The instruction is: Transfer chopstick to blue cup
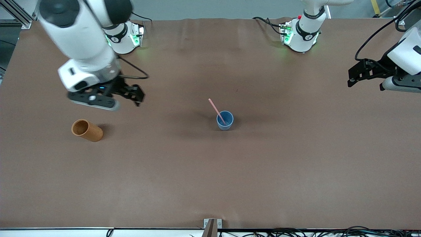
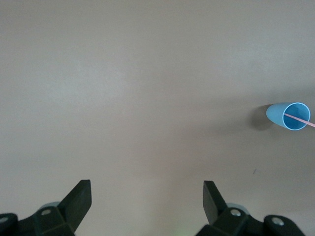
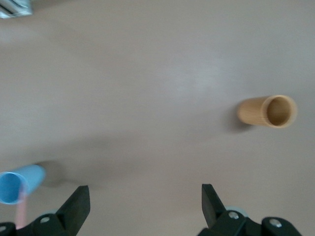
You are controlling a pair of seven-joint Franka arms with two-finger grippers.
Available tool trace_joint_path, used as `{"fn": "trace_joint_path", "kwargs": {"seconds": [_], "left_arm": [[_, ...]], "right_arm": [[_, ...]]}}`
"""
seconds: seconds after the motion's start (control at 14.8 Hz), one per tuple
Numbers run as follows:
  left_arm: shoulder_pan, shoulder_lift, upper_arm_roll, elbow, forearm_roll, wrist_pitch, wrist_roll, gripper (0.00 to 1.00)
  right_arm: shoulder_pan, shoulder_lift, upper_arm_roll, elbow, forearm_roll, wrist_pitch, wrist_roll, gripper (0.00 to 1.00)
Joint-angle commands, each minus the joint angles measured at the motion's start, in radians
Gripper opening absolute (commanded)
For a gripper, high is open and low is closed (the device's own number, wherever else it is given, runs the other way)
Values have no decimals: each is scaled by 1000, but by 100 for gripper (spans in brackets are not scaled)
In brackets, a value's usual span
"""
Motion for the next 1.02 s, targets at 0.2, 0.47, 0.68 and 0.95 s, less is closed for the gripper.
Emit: {"fn": "trace_joint_path", "kwargs": {"seconds": [0.2, 0.47, 0.68, 0.95], "left_arm": [[6, 4, -3, 16, -5, -2, -5, 100], [6, 4, -3, 16, -5, -2, -8, 100], [6, 4, -3, 16, -4, 0, -6, 100], [4, 4, -3, 16, -4, 0, -3, 100]], "right_arm": [[-158, -266, 6, -326, 4, 39, -169, 100], [-273, -295, -34, -342, 4, 35, -360, 100], [-300, -292, -99, -304, 22, 27, -445, 100], [-300, -277, -140, -174, 22, 1, -526, 100]]}}
